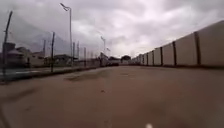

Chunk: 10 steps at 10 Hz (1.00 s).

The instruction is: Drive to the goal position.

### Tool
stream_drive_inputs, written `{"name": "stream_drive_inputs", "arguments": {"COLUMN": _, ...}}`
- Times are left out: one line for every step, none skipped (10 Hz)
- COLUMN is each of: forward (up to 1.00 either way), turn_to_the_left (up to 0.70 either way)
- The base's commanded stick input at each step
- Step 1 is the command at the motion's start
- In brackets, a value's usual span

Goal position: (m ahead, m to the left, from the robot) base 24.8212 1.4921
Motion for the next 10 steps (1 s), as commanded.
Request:
{"name": "stream_drive_inputs", "arguments": {"forward": 1.00, "turn_to_the_left": 0.00}}
{"name": "stream_drive_inputs", "arguments": {"forward": 1.00, "turn_to_the_left": -0.25}}
{"name": "stream_drive_inputs", "arguments": {"forward": 1.00, "turn_to_the_left": 0.00}}
{"name": "stream_drive_inputs", "arguments": {"forward": 1.00, "turn_to_the_left": 0.00}}
{"name": "stream_drive_inputs", "arguments": {"forward": 1.00, "turn_to_the_left": -0.15}}
{"name": "stream_drive_inputs", "arguments": {"forward": 1.00, "turn_to_the_left": -0.34}}
{"name": "stream_drive_inputs", "arguments": {"forward": 1.00, "turn_to_the_left": -0.24}}
{"name": "stream_drive_inputs", "arguments": {"forward": 1.00, "turn_to_the_left": -0.02}}
{"name": "stream_drive_inputs", "arguments": {"forward": 1.00, "turn_to_the_left": 0.00}}
{"name": "stream_drive_inputs", "arguments": {"forward": 1.00, "turn_to_the_left": 0.00}}
